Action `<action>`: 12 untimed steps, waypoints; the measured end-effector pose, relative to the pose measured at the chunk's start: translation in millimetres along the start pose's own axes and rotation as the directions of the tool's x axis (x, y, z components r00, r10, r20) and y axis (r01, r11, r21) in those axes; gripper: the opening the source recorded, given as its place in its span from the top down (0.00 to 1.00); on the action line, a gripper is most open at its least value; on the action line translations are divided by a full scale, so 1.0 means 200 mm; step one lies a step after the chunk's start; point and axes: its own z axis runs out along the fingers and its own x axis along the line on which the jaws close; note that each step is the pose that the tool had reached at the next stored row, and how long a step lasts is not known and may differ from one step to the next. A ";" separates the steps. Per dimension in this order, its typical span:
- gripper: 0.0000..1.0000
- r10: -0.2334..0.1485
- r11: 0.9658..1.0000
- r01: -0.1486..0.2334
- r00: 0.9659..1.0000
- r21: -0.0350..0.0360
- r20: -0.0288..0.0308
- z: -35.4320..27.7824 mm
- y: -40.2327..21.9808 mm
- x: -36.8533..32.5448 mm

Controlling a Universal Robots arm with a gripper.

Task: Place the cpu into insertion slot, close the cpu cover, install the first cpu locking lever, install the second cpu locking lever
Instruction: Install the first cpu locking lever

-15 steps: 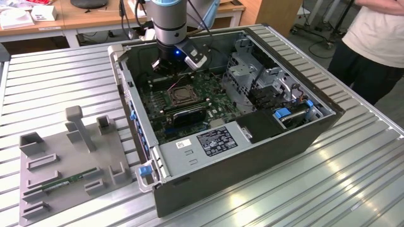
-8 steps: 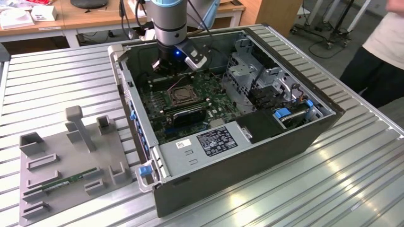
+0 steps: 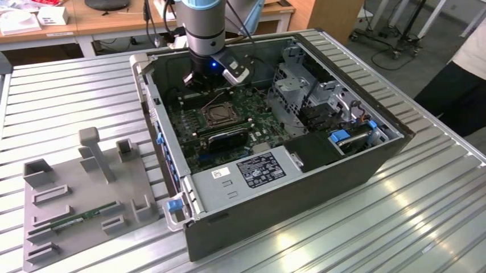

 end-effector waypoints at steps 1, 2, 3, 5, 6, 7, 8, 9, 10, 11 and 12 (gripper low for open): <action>0.89 0.000 1.000 0.000 1.000 0.000 0.000 0.000 0.000 -0.001; 0.89 0.000 1.000 0.000 1.000 0.000 0.000 0.001 0.000 -0.003; 0.89 0.000 1.000 0.000 1.000 0.000 0.000 0.002 0.000 -0.007; 0.89 0.000 1.000 0.000 1.000 0.000 0.000 0.003 -0.001 -0.014; 0.89 0.000 1.000 0.000 1.000 0.000 0.000 0.004 -0.001 -0.017; 0.89 0.000 1.000 0.000 1.000 0.000 0.000 0.004 -0.001 -0.019; 0.89 0.000 1.000 0.000 1.000 0.000 0.000 0.004 -0.001 -0.021; 0.89 0.000 1.000 0.000 1.000 0.000 0.000 0.005 -0.001 -0.024; 0.89 0.000 1.000 0.000 1.000 0.000 0.000 0.005 -0.001 -0.026; 0.89 0.000 1.000 0.000 1.000 0.000 0.000 0.005 -0.001 -0.027; 0.89 0.000 1.000 0.000 1.000 0.000 0.000 0.005 -0.001 -0.027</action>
